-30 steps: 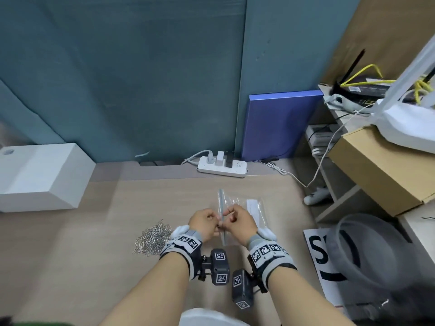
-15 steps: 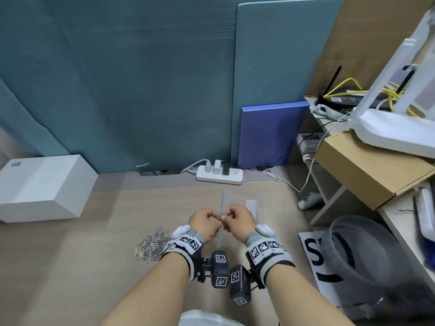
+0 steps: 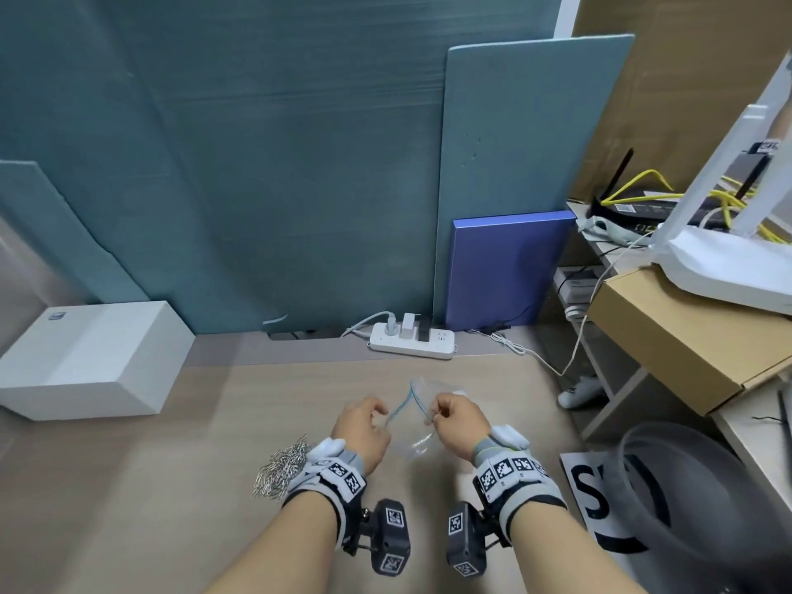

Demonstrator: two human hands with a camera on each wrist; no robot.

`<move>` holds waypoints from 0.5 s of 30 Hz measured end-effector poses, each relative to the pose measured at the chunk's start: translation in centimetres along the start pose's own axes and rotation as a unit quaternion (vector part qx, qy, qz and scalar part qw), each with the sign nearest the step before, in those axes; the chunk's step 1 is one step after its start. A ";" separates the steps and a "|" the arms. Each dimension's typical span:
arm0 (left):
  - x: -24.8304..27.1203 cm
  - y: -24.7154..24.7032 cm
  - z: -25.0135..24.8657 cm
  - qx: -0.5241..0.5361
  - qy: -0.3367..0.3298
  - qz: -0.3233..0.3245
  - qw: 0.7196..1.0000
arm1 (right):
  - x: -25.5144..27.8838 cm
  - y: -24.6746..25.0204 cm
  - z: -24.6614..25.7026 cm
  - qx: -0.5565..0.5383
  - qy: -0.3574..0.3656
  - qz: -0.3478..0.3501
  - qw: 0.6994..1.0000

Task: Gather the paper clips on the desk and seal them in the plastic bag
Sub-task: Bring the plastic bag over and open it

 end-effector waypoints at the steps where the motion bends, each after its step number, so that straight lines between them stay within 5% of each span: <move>1: 0.3 -0.2 -0.3 0.005 -0.031 -0.008 0.999 | 0.1 -0.1 0.5 0.000 0.011 0.004 1.000; 6: 0.2 -0.1 -3.1 -0.046 -0.177 -0.052 0.982 | -0.2 -0.2 3.0 0.050 0.071 0.021 0.996; 15: -0.6 -1.2 -2.6 -0.191 -0.171 0.006 0.967 | 0.8 1.0 2.8 0.011 0.107 -0.011 0.994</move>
Point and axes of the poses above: each hand's wrist, its own x-axis away from the middle knuckle, its own y-axis out of the back of the hand, z = x × y, the point moved 4 cm from there along -x, towards the middle knuckle, and after that the axes turned 1 degree about x, right-handed, at the moved point
